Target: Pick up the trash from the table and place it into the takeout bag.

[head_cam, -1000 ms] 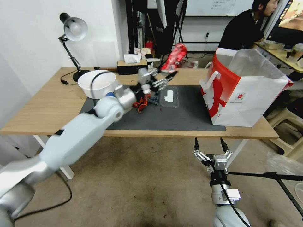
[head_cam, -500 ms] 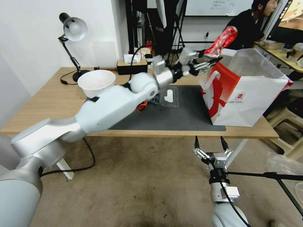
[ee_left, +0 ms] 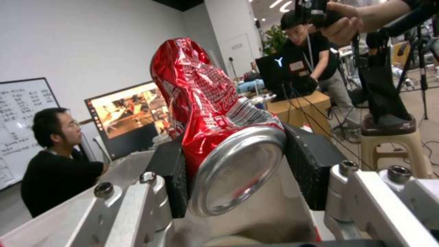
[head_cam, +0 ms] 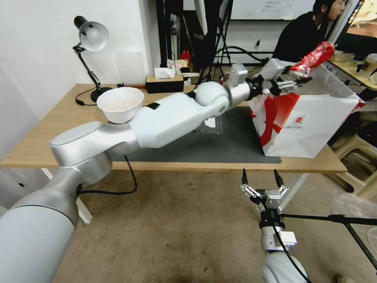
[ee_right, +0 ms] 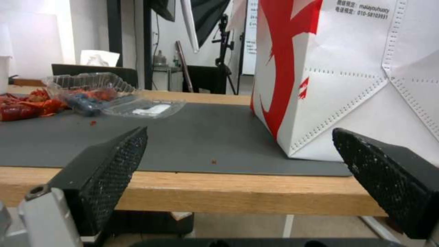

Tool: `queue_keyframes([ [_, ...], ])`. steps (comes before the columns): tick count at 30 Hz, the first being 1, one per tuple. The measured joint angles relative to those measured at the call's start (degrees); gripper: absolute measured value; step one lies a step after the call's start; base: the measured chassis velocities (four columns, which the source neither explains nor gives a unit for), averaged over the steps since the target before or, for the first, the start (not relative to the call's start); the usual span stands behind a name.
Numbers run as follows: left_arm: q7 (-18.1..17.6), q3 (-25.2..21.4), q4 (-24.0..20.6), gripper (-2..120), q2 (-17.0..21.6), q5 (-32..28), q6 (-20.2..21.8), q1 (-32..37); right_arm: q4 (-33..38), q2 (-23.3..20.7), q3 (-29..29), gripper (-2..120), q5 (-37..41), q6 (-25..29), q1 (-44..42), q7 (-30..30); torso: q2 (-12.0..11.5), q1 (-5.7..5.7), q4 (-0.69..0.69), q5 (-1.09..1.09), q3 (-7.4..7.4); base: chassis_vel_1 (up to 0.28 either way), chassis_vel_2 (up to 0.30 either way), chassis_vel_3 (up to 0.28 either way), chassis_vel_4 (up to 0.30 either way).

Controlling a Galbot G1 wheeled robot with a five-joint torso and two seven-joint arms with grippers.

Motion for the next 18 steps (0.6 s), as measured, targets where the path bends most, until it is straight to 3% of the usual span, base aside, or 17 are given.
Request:
queue_keyframes([
  [9,-0.5,-0.2,4.1,48,-2.6,2.5,-0.6,0.4,-0.2,0.4,0.2,100,0.0,0.4,-0.1,0.0,0.0,0.0,0.01,-0.01,0.0,0.0,0.0,0.0,0.0],
  [16,-2.5,-1.0,3.8,78,-2.2,3.6,-0.7,0.9,-0.2,0.4,0.3,100,0.0,0.5,-0.4,0.0,0.0,-0.01,0.02,-0.01,0.0,0.0,0.0,0.0,0.0],
  [18,-3.0,-1.2,3.6,81,-2.1,3.7,-0.7,1.1,-0.1,0.4,0.3,100,0.0,0.5,-0.4,0.0,0.0,-0.01,0.01,-0.01,0.0,0.0,0.0,0.0,0.0],
])
